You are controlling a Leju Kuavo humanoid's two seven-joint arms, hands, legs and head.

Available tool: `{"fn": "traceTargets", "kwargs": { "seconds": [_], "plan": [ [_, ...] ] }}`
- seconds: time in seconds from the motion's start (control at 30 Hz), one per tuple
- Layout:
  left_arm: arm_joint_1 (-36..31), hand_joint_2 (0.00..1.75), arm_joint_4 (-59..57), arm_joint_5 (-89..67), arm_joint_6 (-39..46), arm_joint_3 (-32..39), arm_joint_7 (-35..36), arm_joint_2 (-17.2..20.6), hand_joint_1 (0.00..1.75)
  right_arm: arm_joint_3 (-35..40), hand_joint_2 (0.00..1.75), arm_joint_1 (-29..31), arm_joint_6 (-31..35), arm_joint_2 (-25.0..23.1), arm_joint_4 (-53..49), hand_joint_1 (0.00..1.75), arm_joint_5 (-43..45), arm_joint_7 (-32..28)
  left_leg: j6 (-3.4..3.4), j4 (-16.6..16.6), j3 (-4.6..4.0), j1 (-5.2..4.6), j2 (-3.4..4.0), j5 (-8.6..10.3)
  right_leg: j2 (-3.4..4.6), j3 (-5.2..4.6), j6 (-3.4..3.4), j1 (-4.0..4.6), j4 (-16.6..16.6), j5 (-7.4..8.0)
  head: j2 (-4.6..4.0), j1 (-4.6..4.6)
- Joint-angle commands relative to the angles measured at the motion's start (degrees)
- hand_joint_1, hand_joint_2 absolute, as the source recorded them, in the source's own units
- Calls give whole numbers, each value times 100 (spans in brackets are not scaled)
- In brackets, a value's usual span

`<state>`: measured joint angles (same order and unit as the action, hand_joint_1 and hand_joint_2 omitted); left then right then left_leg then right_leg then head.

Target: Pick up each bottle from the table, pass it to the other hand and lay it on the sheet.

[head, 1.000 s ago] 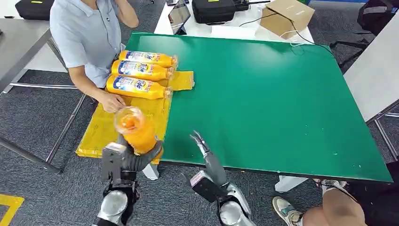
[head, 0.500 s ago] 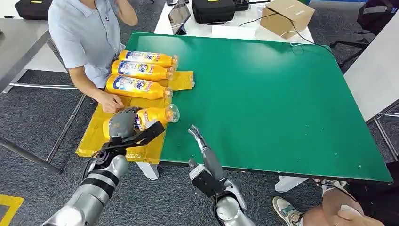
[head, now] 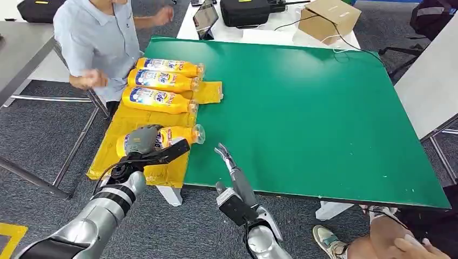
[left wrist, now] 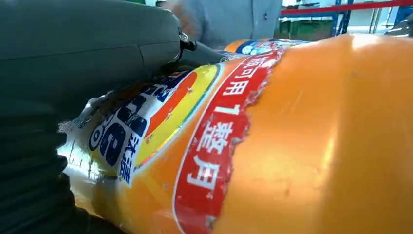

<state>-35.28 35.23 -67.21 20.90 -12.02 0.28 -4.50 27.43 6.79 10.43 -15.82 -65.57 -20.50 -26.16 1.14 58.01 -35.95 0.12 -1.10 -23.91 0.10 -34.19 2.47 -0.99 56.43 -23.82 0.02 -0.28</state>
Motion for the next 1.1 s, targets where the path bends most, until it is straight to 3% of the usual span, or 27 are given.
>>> {"fn": "traceTargets", "kwargs": {
  "seconds": [0.03,0.1,0.17,0.2,0.23,0.3,0.4,0.47,0.6,0.77,0.97,1.03,1.1],
  "plan": [
    [-605,175,-1153,-639,-458,-533,413,69,175,29,0,129,-44,126,213,0,5,69,-4,-1,13,5,2,-4,-4,16,-7,6,-5,-4,0,2],
    [-611,175,-1323,-776,-512,-572,514,28,175,17,0,126,-66,132,240,0,4,71,-5,-3,24,5,5,-8,-3,27,-10,7,-7,-6,0,2],
    [-590,175,-1395,-704,-603,-498,485,-11,155,10,0,131,-39,131,260,0,-18,73,-6,-4,32,5,11,-11,2,33,-11,7,-8,-7,0,2],
    [-533,175,-1433,-722,-609,-515,468,-27,19,0,0,136,-51,126,280,0,-20,74,-5,-4,26,4,11,-8,3,27,-9,6,-8,-5,0,0],
    [-466,175,-1440,-650,-615,-445,347,-62,0,-6,0,149,-50,125,314,0,-35,75,-5,-6,29,3,12,-8,3,29,-9,5,-9,-6,0,0],
    [-410,175,-1372,-81,-810,41,-24,-187,0,-37,0,150,-19,123,343,0,-70,80,-5,-9,28,1,11,-6,4,27,-8,3,-10,-4,0,2],
    [-314,175,-945,1118,-1399,772,-1137,-414,0,-122,0,180,60,108,477,0,-94,56,-4,-5,22,3,5,-4,-2,23,-7,4,-9,-3,0,0],
    [-178,175,-465,1806,-1864,939,-1522,-514,0,-178,0,206,105,96,577,0,-59,-7,-3,-6,27,1,-7,-4,-10,31,-7,3,-9,-5,0,-4],
    [353,175,920,3323,-2697,470,-1660,-410,0,-243,0,241,217,114,762,0,-24,-132,-3,-6,44,3,-1,-7,-8,52,-9,5,-15,-3,0,0],
    [865,175,2219,4313,-2799,-88,-1606,-178,0,-309,0,222,293,158,795,0,-31,-216,-7,-7,40,2,14,-10,-2,44,-11,5,-13,-4,0,2],
    [1630,175,3760,6620,-3307,174,-1802,-95,0,-411,0,60,470,223,689,0,91,-452,-10,-4,53,6,29,-23,15,51,-14,10,-12,-10,0,0],
    [2077,175,4583,7214,-2981,320,-2013,-278,0,-531,0,-210,449,261,175,0,353,-851,-5,-4,29,2,18,-13,6,27,-7,5,-9,-4,0,0],
    [2482,175,5262,7409,-2282,334,-2225,-490,0,-738,0,-581,870,227,-656,0,485,-1226,-4,-1,21,2,8,-13,-5,21,-7,4,-6,-8,0,0]
  ]
}}
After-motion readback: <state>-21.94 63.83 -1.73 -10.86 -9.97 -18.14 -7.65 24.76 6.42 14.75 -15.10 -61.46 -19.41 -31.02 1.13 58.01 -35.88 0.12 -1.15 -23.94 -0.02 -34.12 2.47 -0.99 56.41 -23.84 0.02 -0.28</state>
